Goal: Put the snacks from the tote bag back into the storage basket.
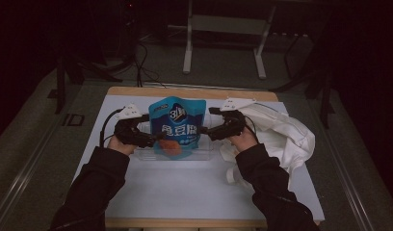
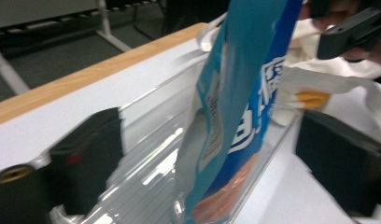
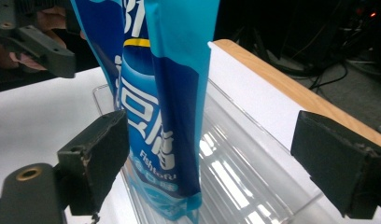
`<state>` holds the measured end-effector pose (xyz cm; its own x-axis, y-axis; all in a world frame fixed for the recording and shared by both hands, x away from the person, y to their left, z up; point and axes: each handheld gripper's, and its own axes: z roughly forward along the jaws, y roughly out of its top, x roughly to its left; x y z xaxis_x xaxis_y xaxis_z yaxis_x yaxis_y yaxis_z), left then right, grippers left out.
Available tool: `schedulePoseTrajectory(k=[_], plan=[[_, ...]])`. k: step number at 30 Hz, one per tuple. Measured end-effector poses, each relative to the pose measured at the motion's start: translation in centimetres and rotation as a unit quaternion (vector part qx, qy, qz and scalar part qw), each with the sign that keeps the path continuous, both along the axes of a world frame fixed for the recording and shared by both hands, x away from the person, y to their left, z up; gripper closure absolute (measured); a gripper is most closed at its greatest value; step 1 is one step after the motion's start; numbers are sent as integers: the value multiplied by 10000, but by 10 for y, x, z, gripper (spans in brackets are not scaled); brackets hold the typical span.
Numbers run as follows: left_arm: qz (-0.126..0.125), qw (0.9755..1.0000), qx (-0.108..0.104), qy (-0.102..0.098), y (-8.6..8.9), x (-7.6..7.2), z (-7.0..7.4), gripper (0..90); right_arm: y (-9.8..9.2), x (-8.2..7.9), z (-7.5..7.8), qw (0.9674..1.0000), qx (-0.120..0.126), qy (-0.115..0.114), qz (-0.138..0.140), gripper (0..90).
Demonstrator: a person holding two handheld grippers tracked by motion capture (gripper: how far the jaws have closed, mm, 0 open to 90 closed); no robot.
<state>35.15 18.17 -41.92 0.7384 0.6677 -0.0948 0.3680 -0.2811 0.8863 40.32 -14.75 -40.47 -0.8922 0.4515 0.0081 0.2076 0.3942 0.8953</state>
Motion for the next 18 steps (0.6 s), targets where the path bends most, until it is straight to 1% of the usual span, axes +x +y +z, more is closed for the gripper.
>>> schedulePoseTrajectory(k=[1, 2, 5, 6, 7, 9, 12, 13, 17, 18], plan=[[-2, 10000, 11, -2, 0, -1, 0, 20, -1, -1, 0, 10000, -7, -24, -22, 117], [5, 10000, -2, -55, 1, -3, -1, 17, -3, -1, 1, 10000, -30, -69, -42, 117], [42, 10000, 75, -40, 1, -8, -2, 16, -10, -3, 2, 9999, 1, -100, -121, 118], [89, 9999, 88, -73, 2, -10, -3, 16, -12, -4, 2, 9999, -4, -101, -137, 118], [64, 9999, 56, -62, 2, -12, -4, 16, -14, -5, 2, 9998, -6, -111, -158, 122], [95, 9999, 32, -95, 4, -15, -4, 17, -18, -7, 3, 9998, 18, -88, -186, 130], [105, 9999, -27, -98, 8, -20, -5, 16, -22, -11, 3, 9997, -11, -132, -191, 131], [122, 9999, 1, -84, 9, -22, -5, 16, -24, -13, 3, 9997, -30, -155, -192, 131], [153, 9998, -41, -117, 13, -30, -6, 16, -31, -20, 2, 9997, -60, -174, -188, 132], [154, 9998, -15, -141, 13, -33, -6, 17, -32, -21, 2, 9996, -72, -200, -196, 132]])
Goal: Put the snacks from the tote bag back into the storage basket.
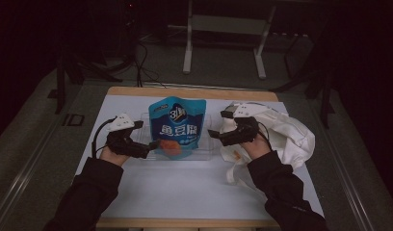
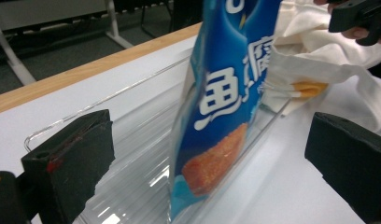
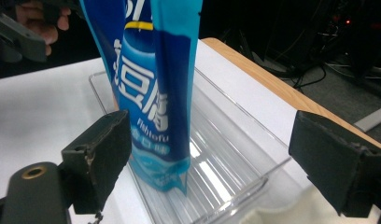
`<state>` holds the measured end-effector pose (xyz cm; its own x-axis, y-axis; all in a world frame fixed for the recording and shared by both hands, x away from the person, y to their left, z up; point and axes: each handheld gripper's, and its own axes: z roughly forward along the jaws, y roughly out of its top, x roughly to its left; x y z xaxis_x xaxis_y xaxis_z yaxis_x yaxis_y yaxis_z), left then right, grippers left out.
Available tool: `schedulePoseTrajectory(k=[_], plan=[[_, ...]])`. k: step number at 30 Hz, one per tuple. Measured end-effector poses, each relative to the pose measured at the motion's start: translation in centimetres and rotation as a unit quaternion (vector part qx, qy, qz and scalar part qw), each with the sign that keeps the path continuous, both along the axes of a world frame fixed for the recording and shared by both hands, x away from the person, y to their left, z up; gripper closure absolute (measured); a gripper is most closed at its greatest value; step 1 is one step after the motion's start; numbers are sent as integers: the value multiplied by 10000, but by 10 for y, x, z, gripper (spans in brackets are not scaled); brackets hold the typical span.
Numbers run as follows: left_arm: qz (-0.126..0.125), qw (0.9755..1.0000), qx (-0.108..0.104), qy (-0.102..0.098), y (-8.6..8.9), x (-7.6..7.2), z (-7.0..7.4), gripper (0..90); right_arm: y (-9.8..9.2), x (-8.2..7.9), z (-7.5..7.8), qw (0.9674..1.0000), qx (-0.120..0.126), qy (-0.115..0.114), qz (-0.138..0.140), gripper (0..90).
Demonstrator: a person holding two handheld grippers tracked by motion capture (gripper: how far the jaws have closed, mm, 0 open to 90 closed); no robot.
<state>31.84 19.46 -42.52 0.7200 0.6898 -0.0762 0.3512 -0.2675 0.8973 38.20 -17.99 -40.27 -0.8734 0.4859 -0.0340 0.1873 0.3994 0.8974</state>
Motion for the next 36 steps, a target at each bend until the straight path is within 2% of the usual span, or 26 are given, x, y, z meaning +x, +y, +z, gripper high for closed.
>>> schedulePoseTrajectory(k=[2, 6, 9, 10, 14, 18, 21, 26, 36], plan=[[-28, 10000, 35, -30, 0, -5, 0, 17, -3, -4, -1, 10000, -16, -4, 2, 133], [-43, 10000, -55, 23, 0, -13, -3, 16, -7, -10, -3, 10000, -12, -35, -17, 133], [-73, 10000, 1, 4, -1, -17, -4, 16, -10, -14, -4, 10000, -5, -28, -23, 134], [-74, 10000, 12, -8, -1, -23, -7, 16, -11, -15, -5, 10000, -2, -30, -21, 134], [-53, 10000, -69, -17, -2, -32, -11, 17, -16, -26, -6, 10000, 31, -70, 8, 134], [-114, 9999, 8, -9, -5, -41, -14, 16, -19, -34, -8, 9999, 97, -65, 20, 134], [-172, 9998, -44, 30, -8, -47, -16, 17, -21, -40, -9, 9999, 80, -112, 14, 134], [-289, 9995, -111, 24, -17, -57, -20, 16, -25, -50, -12, 9998, 108, -152, -36, 134], [-744, 9971, -149, 93, -46, -67, -29, 17, -36, -76, -22, 9997, 175, -182, -58, 134]])
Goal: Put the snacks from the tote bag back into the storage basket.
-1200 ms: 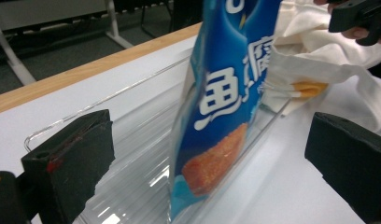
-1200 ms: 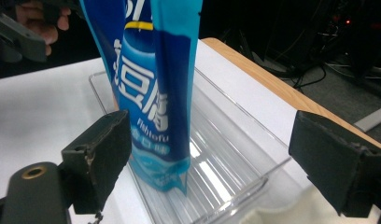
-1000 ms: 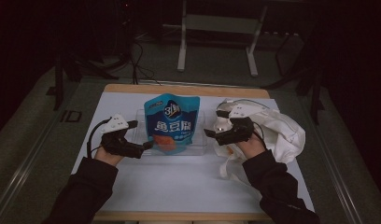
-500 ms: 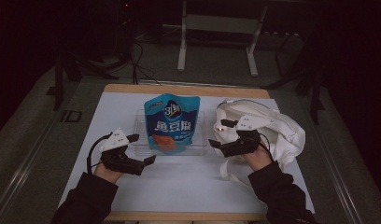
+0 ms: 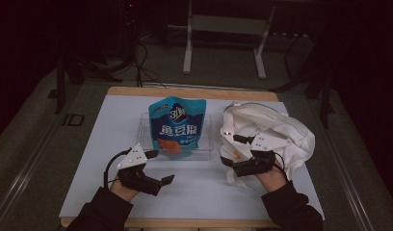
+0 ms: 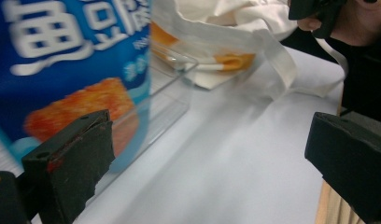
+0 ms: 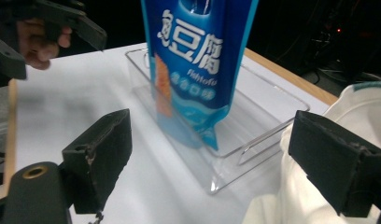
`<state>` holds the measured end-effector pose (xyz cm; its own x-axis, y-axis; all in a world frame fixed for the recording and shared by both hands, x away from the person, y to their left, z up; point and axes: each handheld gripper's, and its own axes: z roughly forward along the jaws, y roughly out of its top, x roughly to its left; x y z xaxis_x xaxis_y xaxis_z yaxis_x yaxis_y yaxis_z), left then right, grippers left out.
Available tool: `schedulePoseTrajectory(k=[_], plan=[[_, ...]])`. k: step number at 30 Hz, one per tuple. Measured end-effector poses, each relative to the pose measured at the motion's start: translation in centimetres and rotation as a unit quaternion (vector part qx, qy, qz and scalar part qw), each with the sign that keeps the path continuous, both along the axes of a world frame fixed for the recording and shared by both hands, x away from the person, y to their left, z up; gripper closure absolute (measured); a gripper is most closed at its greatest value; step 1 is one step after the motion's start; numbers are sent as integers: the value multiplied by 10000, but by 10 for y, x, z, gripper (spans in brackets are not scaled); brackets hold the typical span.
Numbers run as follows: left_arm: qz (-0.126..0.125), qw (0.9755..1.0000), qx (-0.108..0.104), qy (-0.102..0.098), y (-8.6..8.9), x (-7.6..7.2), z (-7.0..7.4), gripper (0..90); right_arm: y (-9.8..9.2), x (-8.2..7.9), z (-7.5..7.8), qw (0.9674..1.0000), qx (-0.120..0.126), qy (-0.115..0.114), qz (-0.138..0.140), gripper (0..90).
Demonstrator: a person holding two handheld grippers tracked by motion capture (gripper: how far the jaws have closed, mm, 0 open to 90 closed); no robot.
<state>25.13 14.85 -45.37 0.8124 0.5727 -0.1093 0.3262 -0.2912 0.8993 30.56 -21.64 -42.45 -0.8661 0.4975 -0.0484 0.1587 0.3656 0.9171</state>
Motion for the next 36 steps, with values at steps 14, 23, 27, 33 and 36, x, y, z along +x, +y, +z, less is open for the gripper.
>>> schedulePoseTrajectory(k=[14, 23, 27, 33, 36], plan=[[-605, 9980, 161, 9, -37, -9, -12, 17, -17, -34, -17, 9999, 80, 18, -76, 134], [-825, 9964, 177, 73, -47, -16, -26, 17, -32, -51, -31, 9994, 30, 19, -331, 136], [-874, 9958, 274, 66, -50, -18, -31, 16, -40, -59, -34, 9988, 65, -33, -485, 136], [-899, 9953, 356, 54, -51, -18, -35, 17, -48, -64, -39, 9976, 45, -132, -677, 136], [-908, 9952, 354, 84, -52, -19, -37, 17, -50, -66, -42, 9973, 31, -163, -717, 136]])
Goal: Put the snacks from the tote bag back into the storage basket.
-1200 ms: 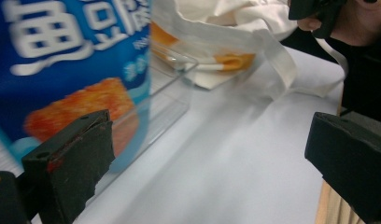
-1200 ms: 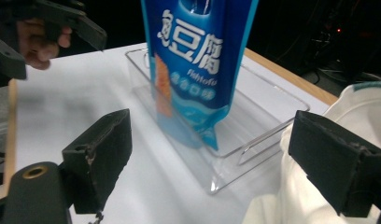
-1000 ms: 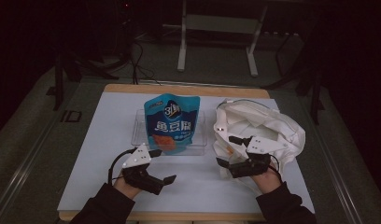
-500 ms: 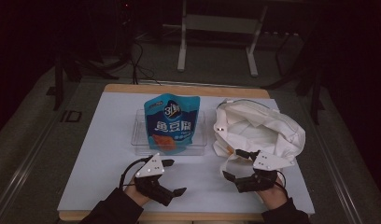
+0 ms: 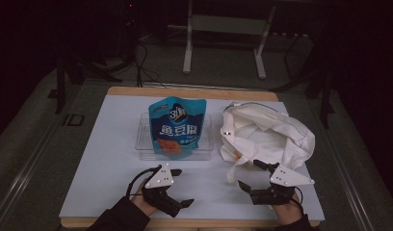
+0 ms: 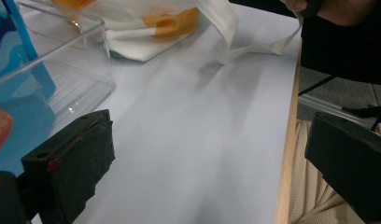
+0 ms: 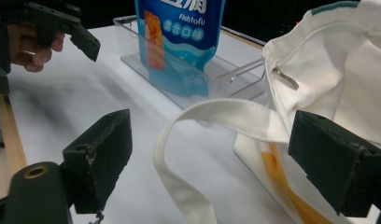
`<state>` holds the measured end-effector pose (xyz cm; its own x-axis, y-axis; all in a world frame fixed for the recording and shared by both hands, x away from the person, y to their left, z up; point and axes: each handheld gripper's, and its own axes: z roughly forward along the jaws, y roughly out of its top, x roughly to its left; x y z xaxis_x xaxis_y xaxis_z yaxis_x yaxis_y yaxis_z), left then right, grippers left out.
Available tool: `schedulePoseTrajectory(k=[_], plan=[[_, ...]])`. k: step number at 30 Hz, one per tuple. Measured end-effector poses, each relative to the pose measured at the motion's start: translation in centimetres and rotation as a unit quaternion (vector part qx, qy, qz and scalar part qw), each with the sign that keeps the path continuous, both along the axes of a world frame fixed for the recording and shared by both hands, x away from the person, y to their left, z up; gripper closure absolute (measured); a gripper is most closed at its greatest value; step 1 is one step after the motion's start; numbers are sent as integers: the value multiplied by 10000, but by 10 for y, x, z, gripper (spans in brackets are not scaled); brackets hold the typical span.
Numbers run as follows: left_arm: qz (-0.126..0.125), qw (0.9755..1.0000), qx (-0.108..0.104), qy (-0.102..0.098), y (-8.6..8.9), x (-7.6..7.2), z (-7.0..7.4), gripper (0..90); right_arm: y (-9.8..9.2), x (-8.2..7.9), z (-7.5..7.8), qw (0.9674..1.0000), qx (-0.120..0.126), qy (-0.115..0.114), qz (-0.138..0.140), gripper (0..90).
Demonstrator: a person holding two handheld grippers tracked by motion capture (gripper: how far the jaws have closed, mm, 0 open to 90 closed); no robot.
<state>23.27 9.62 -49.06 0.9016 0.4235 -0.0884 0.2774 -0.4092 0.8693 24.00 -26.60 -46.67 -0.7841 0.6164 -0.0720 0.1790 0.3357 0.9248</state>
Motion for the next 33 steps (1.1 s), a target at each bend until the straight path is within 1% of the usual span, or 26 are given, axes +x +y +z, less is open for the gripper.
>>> schedulePoseTrajectory(k=[4, 7, 10, 12, 14, 17, 21, 22, 25, 28, 30, 33], plan=[[-42, 10000, 89, 5, -2, -1, -4, 17, -1, -1, -4, 10000, -71, -11, -29, 136], [-51, 10000, 60, 26, -2, -2, -6, 16, -1, -1, -4, 10000, -62, -22, -21, 136], [-55, 9999, 85, 36, -3, -3, -8, 17, -2, -1, -4, 10000, -37, -19, -46, 136], [-62, 9999, 130, 7, -3, -4, -9, 17, -3, -2, -6, 9999, -30, -51, -93, 136], [-82, 9998, 165, -28, -4, -5, -9, 17, -4, -2, -8, 10000, -50, -47, -72, 136], [-79, 9999, 129, -35, -4, -6, -8, 17, -4, -3, -11, 9999, -138, -66, -27, 136], [-54, 9999, 141, -58, -3, -6, -8, 17, -5, -4, -16, 9997, -212, -92, -52, 136], [-46, 9999, 140, -54, -2, -6, -8, 17, -6, -5, -16, 9996, -244, -85, -94, 136], [-17, 9999, 116, -47, -1, -5, -8, 17, -9, -5, -19, 9996, -239, -85, -134, 136], [4, 9999, 99, -86, 1, -5, -8, 16, -10, -6, -21, 9995, -267, -76, -135, 136], [27, 9999, 67, -97, 2, -5, -8, 17, -10, -5, -22, 9995, -286, -82, -108, 136], [60, 9999, 35, -154, 5, -5, -7, 17, -11, -5, -23, 9996, -252, -128, -70, 137]])
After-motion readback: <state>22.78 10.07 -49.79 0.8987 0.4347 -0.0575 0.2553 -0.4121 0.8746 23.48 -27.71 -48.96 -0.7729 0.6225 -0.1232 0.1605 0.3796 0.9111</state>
